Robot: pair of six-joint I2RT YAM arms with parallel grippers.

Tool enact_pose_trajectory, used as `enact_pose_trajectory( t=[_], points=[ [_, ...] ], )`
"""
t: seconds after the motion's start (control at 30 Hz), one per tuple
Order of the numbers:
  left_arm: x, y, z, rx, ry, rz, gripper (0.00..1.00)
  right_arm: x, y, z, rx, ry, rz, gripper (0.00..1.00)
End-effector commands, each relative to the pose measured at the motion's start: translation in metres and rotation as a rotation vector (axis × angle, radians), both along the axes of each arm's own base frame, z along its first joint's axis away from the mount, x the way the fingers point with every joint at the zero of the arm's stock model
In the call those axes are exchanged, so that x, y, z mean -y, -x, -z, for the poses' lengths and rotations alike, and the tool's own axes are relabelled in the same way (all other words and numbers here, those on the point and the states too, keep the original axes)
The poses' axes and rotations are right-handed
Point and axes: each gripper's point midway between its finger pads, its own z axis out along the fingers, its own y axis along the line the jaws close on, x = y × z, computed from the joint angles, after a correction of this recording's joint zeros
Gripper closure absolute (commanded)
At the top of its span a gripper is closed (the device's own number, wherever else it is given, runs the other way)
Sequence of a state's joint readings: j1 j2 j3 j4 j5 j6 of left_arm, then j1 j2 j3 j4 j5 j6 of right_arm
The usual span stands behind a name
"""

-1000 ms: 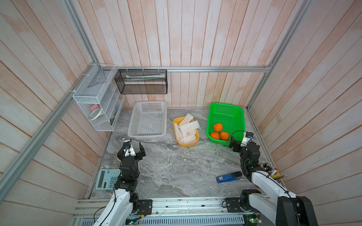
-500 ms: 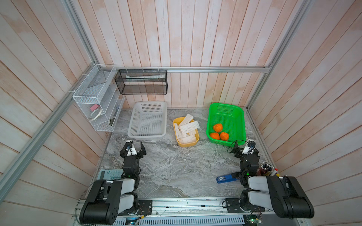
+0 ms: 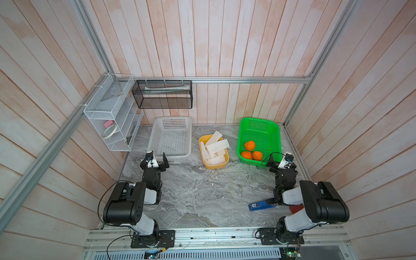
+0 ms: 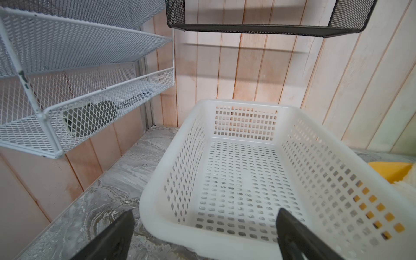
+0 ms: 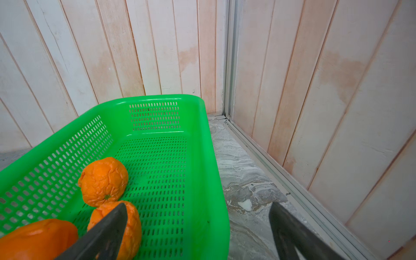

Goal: Remove foam nets from oranges
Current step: Reset both arms

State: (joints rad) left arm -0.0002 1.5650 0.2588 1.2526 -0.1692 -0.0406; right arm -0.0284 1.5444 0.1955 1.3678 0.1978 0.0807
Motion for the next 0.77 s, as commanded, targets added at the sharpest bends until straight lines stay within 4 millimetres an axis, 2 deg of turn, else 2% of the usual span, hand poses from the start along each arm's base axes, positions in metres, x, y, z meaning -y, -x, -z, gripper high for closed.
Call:
enact_pose_trajectory(
  t=[0.0, 0.73],
  points=[
    [-0.0016, 0.0027, 0.0101, -0.033, 0.014, -0.007, 0.00, -0.0016, 0.0002, 0.0069, -0.032, 0.010, -0.003, 0.02],
    [-0.0014, 0.0031, 0.0102, -0.034, 0.014, -0.005, 0.00, -0.0009, 0.0004, 0.0059, -0.020, 0.012, 0.000, 0.02]
  ],
)
